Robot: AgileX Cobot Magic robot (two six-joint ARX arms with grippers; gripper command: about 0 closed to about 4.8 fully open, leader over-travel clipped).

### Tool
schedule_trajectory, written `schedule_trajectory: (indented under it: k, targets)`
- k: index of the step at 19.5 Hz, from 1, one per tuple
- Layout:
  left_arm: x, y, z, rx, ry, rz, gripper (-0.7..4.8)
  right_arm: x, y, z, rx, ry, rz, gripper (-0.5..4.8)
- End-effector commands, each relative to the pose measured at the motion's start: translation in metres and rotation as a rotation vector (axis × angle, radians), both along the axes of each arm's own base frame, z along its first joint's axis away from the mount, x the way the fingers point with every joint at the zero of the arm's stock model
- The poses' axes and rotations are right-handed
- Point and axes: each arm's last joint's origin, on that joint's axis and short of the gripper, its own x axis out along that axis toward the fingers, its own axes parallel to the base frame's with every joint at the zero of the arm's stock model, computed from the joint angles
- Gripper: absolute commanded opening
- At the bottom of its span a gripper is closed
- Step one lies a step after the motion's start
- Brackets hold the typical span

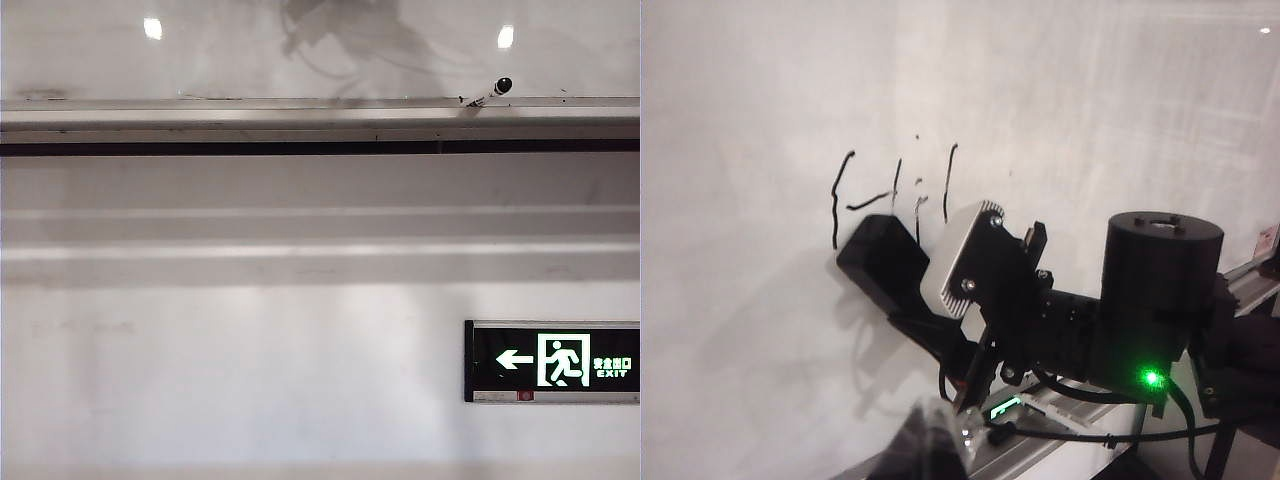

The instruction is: Wipe the whiteboard clean using the black magnetic whiteboard eraser attached to the whiteboard.

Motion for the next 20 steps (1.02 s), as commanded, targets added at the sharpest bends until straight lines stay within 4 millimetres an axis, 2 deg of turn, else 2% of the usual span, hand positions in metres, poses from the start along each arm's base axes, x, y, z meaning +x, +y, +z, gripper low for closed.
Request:
schedule_trajectory:
  k: [1, 6, 11, 12, 14, 15, 17, 20]
  targets:
    - [-0.004, 0.001, 0.003, -0.005, -0.019, -0.006, -0.06, 0.004, -0.001, 0.002, 0.039, -0.040, -0.119, 2.06]
    - [-0.005, 0.001, 0.003, -0.003, -0.019, -0.016, -0.06, -0.003, 0.000, 0.009, 0.057, -0.064, -0.106, 3.44]
    - [-0.005, 0.001, 0.003, -0.003, -0.020, -0.016, -0.05, -0.012, 0.009, 0.012, 0.064, -0.070, -0.082, 3.50]
    - [-0.005, 0.001, 0.003, -0.003, -0.020, -0.016, -0.06, -0.013, 0.011, 0.012, 0.063, -0.068, -0.077, 3.29]
    - [-0.005, 0.001, 0.003, -0.003, -0.020, -0.016, -0.05, -0.014, 0.016, 0.009, 0.060, -0.064, -0.067, 2.30]
    - [-0.005, 0.001, 0.003, -0.003, -0.021, -0.016, -0.06, -0.013, 0.017, 0.007, 0.059, -0.061, -0.082, 2.28]
    - [-0.006, 0.001, 0.003, -0.004, -0.023, -0.016, -0.05, -0.012, 0.019, 0.005, 0.050, -0.062, -0.123, 1.66]
    - [-0.007, 0.001, 0.004, -0.004, -0.025, -0.017, -0.06, -0.013, 0.015, 0.015, 0.057, -0.151, -0.226, 1.65]
